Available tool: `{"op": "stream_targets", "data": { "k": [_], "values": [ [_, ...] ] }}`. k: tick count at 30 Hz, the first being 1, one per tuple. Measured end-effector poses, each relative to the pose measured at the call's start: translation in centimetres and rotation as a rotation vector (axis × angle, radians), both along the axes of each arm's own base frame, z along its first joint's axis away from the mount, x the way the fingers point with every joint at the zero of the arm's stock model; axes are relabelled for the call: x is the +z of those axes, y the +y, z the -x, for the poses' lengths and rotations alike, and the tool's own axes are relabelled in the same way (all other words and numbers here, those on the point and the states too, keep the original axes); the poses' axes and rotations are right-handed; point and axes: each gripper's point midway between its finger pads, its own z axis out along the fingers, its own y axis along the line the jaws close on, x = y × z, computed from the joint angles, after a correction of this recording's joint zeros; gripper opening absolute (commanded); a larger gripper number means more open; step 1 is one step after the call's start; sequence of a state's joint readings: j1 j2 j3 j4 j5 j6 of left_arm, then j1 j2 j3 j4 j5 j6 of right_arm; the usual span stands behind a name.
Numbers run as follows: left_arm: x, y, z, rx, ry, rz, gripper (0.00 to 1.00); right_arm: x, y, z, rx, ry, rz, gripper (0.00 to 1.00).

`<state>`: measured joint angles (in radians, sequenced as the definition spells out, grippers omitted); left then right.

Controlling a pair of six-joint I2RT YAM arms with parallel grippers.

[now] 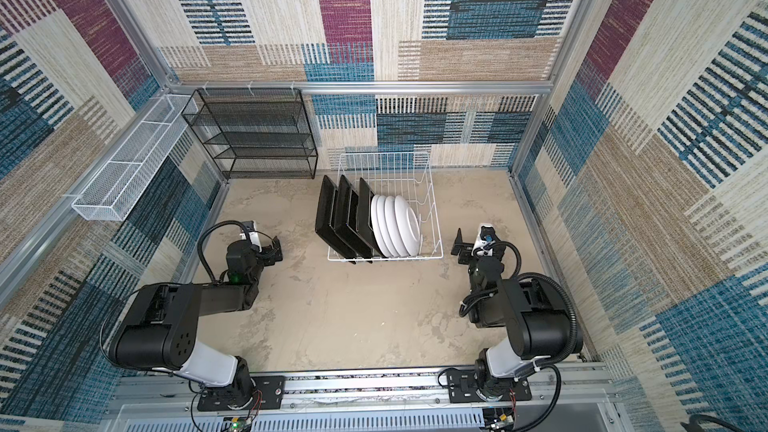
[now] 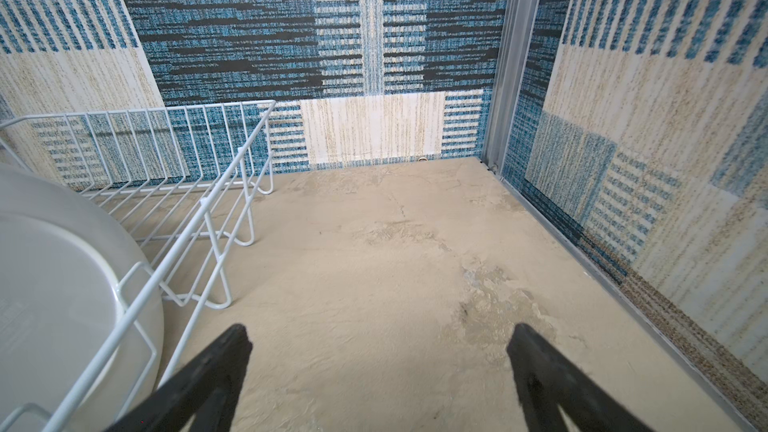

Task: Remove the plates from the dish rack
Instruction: 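Raise both grippers from rest toward the white wire dish rack, then lower the left gripper over the black plates while the right hovers nearby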

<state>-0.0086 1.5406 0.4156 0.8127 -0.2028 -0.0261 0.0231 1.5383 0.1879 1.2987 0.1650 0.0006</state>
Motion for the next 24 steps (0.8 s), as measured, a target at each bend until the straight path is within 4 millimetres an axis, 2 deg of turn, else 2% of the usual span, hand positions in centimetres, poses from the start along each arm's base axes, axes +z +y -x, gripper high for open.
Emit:
{"op": "stream_targets", "data": {
  "k": [4, 7, 9, 13, 17, 20, 24],
  "values": [
    [0.1, -0.1, 0.0, -0.004, -0.001, -0.001, 1.0, 0.1, 0.0, 0.0, 0.0, 0.0, 0.0, 0.99],
    [1.1, -0.5, 0.2, -0.027, -0.02, 0.005, 1.0, 1.1, 0.1, 0.2, 0.002, -0.023, 0.0, 0.99],
    [2.8, -0.6, 0.5, -0.031, -0.058, 0.003, 1.0, 2.1, 0.1, 0.3, 0.002, -0.041, -0.001, 0.99],
    [7.1, -0.7, 1.4, -0.036, -0.136, 0.005, 1.0, 5.3, 0.0, 0.3, 0.0, -0.097, -0.002, 0.99],
    [12.1, -1.1, 1.9, -0.054, -0.19, 0.02, 1.0, 7.8, 0.1, 0.2, 0.0, -0.122, -0.007, 0.99],
    [15.4, -1.4, 2.4, -0.065, -0.207, 0.047, 1.0, 9.7, 0.1, 0.1, 0.001, -0.126, -0.016, 0.99],
    [18.8, -2.4, 3.0, -0.115, -0.185, 0.092, 1.0, 11.9, 0.4, 0.0, 0.02, -0.119, -0.028, 0.99]
  ]
}}
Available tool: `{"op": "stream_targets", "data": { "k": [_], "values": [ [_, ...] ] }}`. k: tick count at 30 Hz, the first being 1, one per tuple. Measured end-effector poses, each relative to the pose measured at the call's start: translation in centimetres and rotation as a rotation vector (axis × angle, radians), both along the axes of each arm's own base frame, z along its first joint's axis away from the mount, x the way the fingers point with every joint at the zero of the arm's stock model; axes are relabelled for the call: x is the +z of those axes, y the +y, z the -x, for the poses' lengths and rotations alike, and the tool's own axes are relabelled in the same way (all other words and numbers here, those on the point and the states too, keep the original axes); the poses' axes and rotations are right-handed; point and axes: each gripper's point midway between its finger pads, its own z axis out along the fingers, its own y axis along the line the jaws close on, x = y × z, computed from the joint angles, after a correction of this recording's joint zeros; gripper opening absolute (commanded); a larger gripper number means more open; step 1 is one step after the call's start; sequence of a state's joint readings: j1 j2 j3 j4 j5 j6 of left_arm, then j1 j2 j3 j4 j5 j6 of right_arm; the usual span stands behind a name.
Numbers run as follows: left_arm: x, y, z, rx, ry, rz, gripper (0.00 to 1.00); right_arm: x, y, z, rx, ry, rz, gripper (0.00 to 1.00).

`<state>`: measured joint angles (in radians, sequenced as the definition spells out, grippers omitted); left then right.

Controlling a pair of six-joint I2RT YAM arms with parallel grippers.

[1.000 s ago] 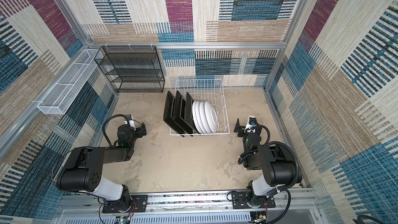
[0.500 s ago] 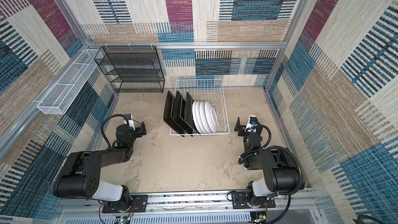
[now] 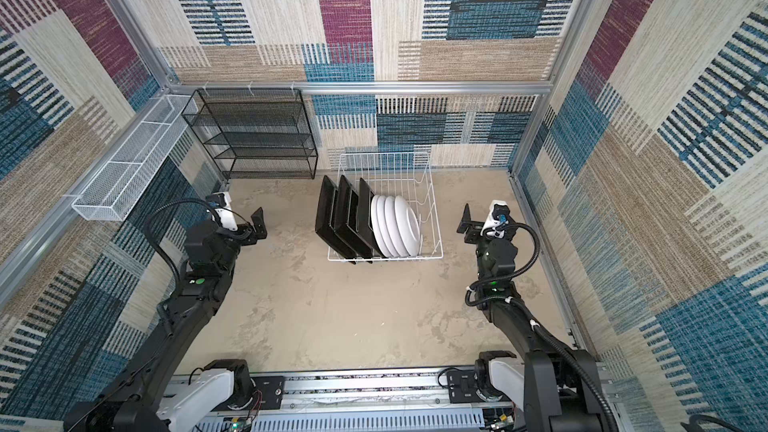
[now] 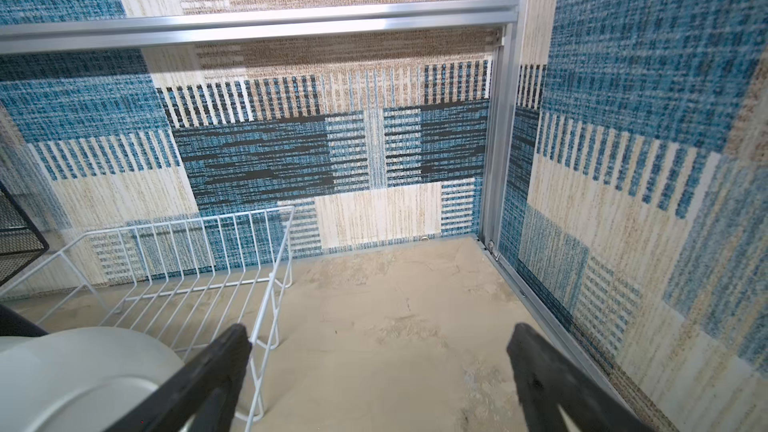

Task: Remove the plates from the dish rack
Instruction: 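Lower the left gripper over the black plates while the right hovers nearby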

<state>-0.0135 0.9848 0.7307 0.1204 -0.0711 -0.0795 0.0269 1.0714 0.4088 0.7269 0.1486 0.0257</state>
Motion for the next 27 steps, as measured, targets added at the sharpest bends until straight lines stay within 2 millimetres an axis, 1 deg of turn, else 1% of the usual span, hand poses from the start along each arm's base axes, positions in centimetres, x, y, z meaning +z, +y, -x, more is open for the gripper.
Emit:
{"op": "stream_targets", "data": {
  "k": [2, 5, 9, 13, 20, 23, 27],
  "values": [
    [1.7, -1.0, 0.2, -0.055, 0.017, 0.021, 1.0, 0.9, 0.6, -0.2, 0.036, 0.02, -0.001, 0.99],
    [3.3, -2.9, 0.6, -0.149, 0.071, 0.065, 0.99, 2.3, 1.7, -0.2, 0.102, 0.044, -0.01, 0.99],
    [4.5, -5.4, 1.1, -0.255, 0.158, 0.116, 0.96, 3.4, 3.5, 0.5, 0.207, 0.08, -0.012, 0.99],
    [5.5, -8.0, 1.8, -0.346, 0.238, 0.174, 0.94, 4.7, 5.8, 1.4, 0.341, 0.109, -0.011, 0.99],
    [5.7, -12.4, 2.6, -0.449, 0.363, 0.268, 0.89, 5.9, 9.1, 2.3, 0.543, 0.195, -0.013, 0.99],
    [5.4, -14.3, 2.4, -0.483, 0.426, 0.279, 0.88, 5.7, 10.1, 2.7, 0.608, 0.234, -0.026, 0.99],
    [3.9, -16.4, 2.1, -0.513, 0.526, 0.276, 0.82, 4.8, 10.8, 3.2, 0.654, 0.28, -0.044, 0.99]
  ]
}}
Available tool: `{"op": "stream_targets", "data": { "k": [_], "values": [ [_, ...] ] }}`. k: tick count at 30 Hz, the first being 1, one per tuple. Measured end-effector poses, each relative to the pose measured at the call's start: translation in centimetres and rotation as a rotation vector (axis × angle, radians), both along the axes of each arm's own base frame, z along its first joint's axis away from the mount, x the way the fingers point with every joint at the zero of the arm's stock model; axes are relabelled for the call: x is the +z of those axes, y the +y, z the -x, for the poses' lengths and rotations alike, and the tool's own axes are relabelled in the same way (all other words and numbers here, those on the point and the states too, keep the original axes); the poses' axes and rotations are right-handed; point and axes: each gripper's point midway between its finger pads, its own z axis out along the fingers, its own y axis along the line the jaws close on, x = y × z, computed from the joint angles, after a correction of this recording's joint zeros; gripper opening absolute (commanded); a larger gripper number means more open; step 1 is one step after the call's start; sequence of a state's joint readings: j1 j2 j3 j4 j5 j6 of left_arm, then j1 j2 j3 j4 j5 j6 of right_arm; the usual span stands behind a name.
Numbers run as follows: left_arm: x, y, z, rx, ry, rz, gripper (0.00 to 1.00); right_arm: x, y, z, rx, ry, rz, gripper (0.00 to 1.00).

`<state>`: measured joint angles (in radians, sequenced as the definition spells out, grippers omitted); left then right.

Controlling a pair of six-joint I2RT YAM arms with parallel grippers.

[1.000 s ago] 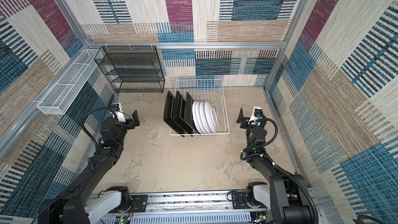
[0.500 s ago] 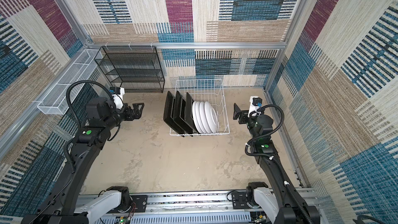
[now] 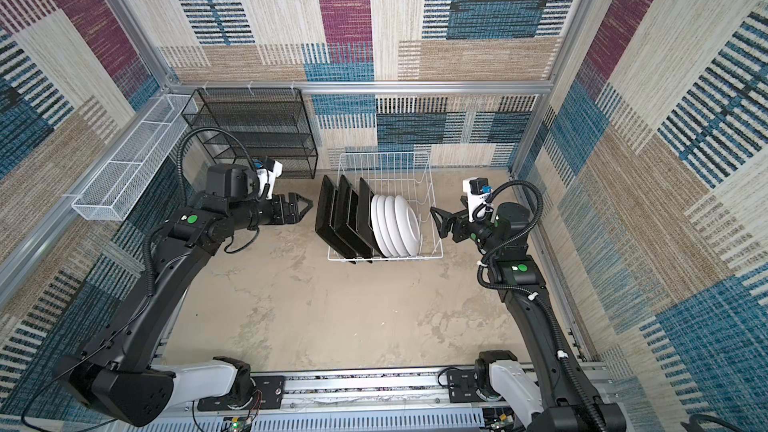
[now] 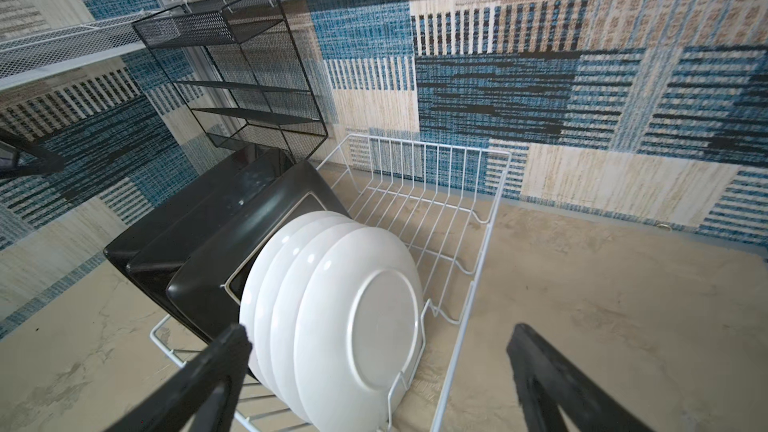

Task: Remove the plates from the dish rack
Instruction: 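Lower the left gripper over the black plates while the right hovers nearby, then close the left gripper on the rim of the nearest black square plate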

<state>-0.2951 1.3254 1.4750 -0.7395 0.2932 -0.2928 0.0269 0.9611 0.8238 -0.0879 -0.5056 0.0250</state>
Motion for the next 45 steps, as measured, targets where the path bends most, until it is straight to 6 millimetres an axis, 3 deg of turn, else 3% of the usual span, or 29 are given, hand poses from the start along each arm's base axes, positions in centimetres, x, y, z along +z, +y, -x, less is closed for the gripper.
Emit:
{"op": "stream_targets", "data": {
  "k": [12, 18, 26, 45],
  "values": [
    [-5.6, -2.8, -2.4, 0.0, 0.232, -0.06, 0.73, -1.4, 0.5, 0.7, 0.03, 0.065, -0.024, 0.99],
    [-7.5, -2.6, -3.6, 0.043, 0.292, -0.11, 0.67, -2.1, 0.5, 0.4, 0.029, 0.088, -0.026, 0.99],
    [-9.2, -3.1, -4.8, 0.044, 0.337, -0.124, 0.58, -2.8, 0.7, 0.0, 0.038, 0.115, -0.029, 0.99],
    [-12.5, -4.2, -7.6, 0.037, 0.399, -0.152, 0.48, -3.3, 0.8, -0.6, 0.043, 0.14, -0.036, 0.99]
  ]
}}
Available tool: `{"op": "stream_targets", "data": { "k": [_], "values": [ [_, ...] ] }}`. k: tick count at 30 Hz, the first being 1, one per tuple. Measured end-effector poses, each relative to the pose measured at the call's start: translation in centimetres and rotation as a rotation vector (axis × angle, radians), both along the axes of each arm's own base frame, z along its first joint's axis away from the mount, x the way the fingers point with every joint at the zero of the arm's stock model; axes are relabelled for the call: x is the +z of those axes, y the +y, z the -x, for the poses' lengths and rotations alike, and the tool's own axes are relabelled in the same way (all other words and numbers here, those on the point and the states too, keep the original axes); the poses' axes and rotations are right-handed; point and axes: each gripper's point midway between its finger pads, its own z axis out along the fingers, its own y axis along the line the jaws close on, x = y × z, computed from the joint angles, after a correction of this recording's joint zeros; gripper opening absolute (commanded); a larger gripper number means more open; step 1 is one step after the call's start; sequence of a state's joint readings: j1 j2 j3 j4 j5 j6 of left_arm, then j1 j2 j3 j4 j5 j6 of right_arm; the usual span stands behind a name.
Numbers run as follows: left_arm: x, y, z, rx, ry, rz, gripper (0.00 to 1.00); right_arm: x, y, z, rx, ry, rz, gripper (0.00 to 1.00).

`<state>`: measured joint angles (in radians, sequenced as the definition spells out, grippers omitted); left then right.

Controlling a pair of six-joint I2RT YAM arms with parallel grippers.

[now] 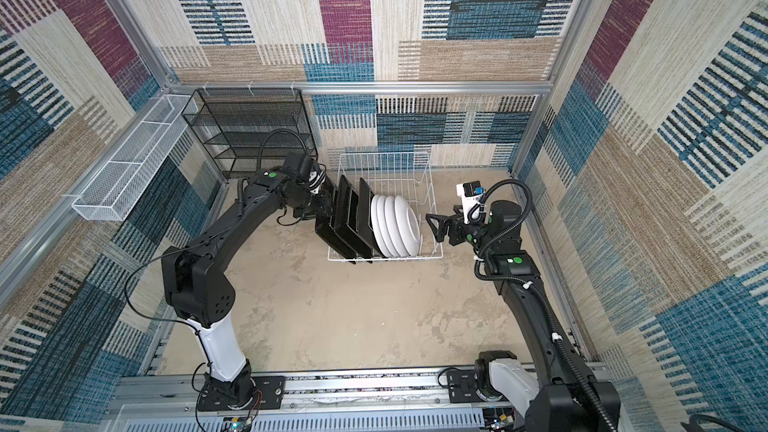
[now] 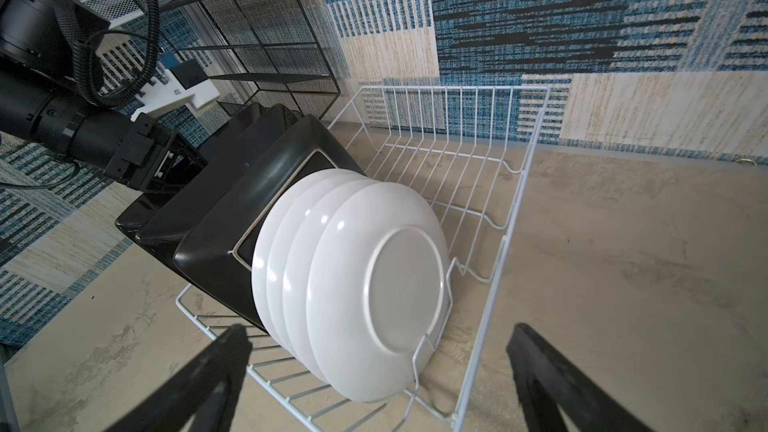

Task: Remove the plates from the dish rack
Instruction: 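Close the left gripper on the rim of the nearest black square plate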

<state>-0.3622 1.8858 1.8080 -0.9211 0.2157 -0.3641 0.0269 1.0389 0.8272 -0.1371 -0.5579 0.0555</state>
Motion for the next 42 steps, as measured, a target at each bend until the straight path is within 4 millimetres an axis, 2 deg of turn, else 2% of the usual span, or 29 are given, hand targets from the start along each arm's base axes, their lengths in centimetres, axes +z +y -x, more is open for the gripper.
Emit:
{"op": "stream_targets", "data": {
  "k": [4, 17, 34, 42],
  "values": [
    [-0.4, -0.1, -0.1, -0.002, 0.01, -0.002, 0.47, 0.0, 0.0, 0.0, 0.0, 0.001, 0.0, 0.99],
    [-0.5, -0.5, 0.0, -0.009, 0.018, 0.023, 0.32, -0.1, 0.0, 0.0, -0.002, 0.002, 0.001, 0.99],
    [0.0, -1.2, 0.4, 0.039, 0.054, 0.097, 0.17, 0.6, -0.3, 0.3, -0.019, -0.025, 0.006, 0.99],
    [0.5, -1.3, 0.4, 0.046, 0.043, 0.108, 0.01, 1.1, -0.3, 0.6, -0.019, -0.038, 0.006, 0.99]
  ]
}}
